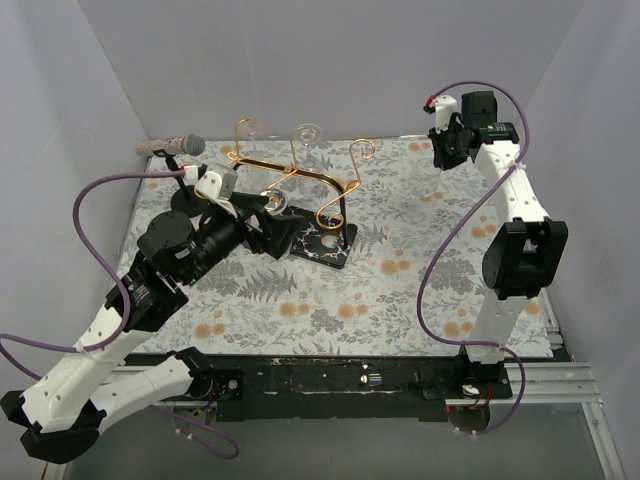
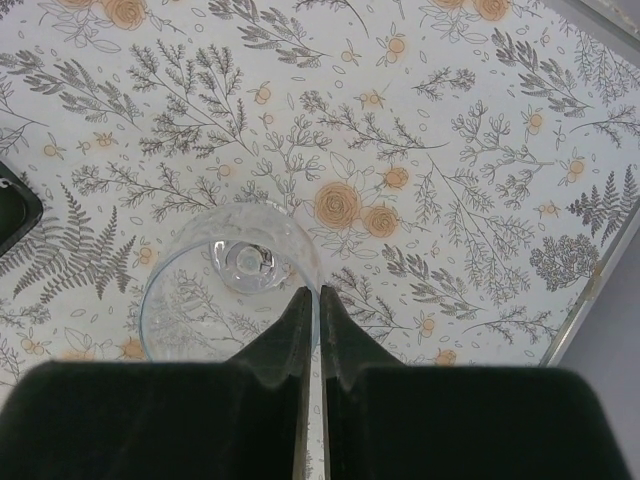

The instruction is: Place the wine glass upside down on the wine glass rack

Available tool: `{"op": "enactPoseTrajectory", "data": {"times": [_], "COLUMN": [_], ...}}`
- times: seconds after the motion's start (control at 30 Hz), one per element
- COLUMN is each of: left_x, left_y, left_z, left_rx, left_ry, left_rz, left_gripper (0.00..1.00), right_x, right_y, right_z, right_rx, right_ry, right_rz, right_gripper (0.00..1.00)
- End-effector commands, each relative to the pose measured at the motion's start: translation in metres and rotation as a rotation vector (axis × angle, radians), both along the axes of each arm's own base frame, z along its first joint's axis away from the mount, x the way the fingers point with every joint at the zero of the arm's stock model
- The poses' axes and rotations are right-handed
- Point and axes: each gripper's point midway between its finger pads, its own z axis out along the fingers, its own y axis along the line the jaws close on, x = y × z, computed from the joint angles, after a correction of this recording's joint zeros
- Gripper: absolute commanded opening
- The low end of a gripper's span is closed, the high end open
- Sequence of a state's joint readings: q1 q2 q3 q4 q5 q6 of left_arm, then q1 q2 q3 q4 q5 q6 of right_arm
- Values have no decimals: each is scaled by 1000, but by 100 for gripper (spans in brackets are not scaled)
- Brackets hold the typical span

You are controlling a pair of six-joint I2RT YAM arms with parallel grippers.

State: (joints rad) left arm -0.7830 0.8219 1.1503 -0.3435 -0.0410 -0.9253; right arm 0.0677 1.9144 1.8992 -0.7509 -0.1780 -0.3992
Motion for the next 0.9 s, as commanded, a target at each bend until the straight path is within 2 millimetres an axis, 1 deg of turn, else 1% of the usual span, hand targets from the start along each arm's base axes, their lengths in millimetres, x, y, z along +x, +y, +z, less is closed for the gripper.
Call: {"op": "enactPoseTrajectory", "data": {"times": [0.0,0.3,0.47,0.67,0.73,0.87], "left_x": [-7,-11,-11,-6,-12,-17], "left_y": [3,-3,-9,-16,-21,-25], "left_z": [4,-9,-11,-23,-26,-29], "left_rx": [-37,-87,-122,-129,-130,-145], "left_ry": [-5,95,123,178,197,212], "left_rz": [-9,-31,-45,-42,-83,-114], "left_gripper": [98,98,98,98,98,98], "right_x": [-13,-57,-85,-109,-116,-131], "right_y": [5,22,33,43,46,50], "right_z": [36,57,66,78,81,87], "right_rx": [-5,61,114,163,175,198], "right_ry": [-91,-130,-131,-135,-134,-143], "right_rz": [52,162,221,274,292,322], "right_gripper": [5,4,3,3,3,3]}}
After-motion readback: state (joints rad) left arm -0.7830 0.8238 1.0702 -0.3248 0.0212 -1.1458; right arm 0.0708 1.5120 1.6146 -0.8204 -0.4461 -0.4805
